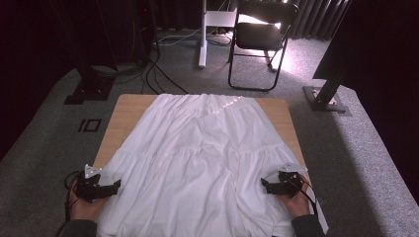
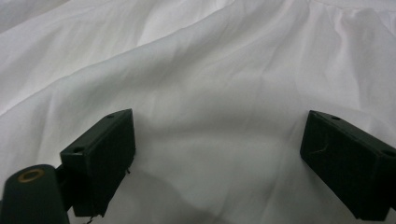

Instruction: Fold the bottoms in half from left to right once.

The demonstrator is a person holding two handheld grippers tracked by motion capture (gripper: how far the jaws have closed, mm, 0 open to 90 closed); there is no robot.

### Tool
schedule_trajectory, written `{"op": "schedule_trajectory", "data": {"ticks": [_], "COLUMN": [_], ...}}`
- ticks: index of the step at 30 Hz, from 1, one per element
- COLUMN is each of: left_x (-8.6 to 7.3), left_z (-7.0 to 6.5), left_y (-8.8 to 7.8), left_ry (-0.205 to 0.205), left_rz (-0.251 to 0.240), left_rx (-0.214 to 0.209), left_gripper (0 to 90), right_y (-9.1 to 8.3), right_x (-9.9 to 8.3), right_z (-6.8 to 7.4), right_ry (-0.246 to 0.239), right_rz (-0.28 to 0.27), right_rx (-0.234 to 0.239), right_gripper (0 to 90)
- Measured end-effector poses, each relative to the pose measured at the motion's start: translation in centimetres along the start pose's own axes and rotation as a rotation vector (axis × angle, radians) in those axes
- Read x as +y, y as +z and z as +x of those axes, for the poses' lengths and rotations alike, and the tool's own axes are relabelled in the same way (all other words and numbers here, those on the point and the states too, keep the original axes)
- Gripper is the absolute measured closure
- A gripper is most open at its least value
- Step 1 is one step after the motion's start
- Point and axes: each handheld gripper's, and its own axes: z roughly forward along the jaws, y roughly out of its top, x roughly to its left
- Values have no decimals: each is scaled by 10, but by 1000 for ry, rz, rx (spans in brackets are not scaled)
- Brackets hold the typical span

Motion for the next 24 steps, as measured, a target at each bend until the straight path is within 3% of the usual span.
{"op": "schedule_trajectory", "data": {"ticks": [3, 4, 5, 6, 7, 8, 10, 11, 12, 14, 16, 20, 24], "left_x": [0, 1, 1, 1, 1, 1, 1, 2, 2, 5, 7, 10, 13], "left_z": [0, 1, 2, 4, 6, 7, 8, 7, 5, -2, -6, -3, 15], "left_y": [0, -2, -4, -7, -9, -11, -12, -12, -12, -11, -11, -13, -25], "left_ry": [-4, -12, -15, -23, -27, -33, -34, -26, -5, 41, 83, 112, 98], "left_rz": [2, 3, 2, 0, -4, -4, -4, 1, 2, 17, 28, 19, -15], "left_rx": [3, 11, 15, 16, 18, 17, 7, -5, -11, 22, 55, 97, 154], "left_gripper": [64, 137, 137, 223, 485, 485, 631, 782, 782, 865, 875, 879, 881], "right_y": [0, 0, 0, 0, 0, 0, 0, 0, 0, 0, -1, -3, -8], "right_x": [0, 0, 0, 0, 0, 0, 0, 0, 0, 0, 0, -2, -4], "right_z": [0, 0, 0, 0, 0, 0, 0, 0, 0, 0, 0, 0, -1], "right_ry": [0, 0, 0, 0, 0, 0, 0, 0, 0, 0, 4, 10, 12], "right_rz": [0, 0, 0, 0, 0, 0, 0, 0, 0, 0, -4, -14, -26], "right_rx": [0, 0, 0, -1, -1, -1, -1, -1, -1, -1, -2, -7, -14], "right_gripper": [96, 96, 96, 96, 96, 96, 96, 96, 96, 96, 137, 196, 312]}}
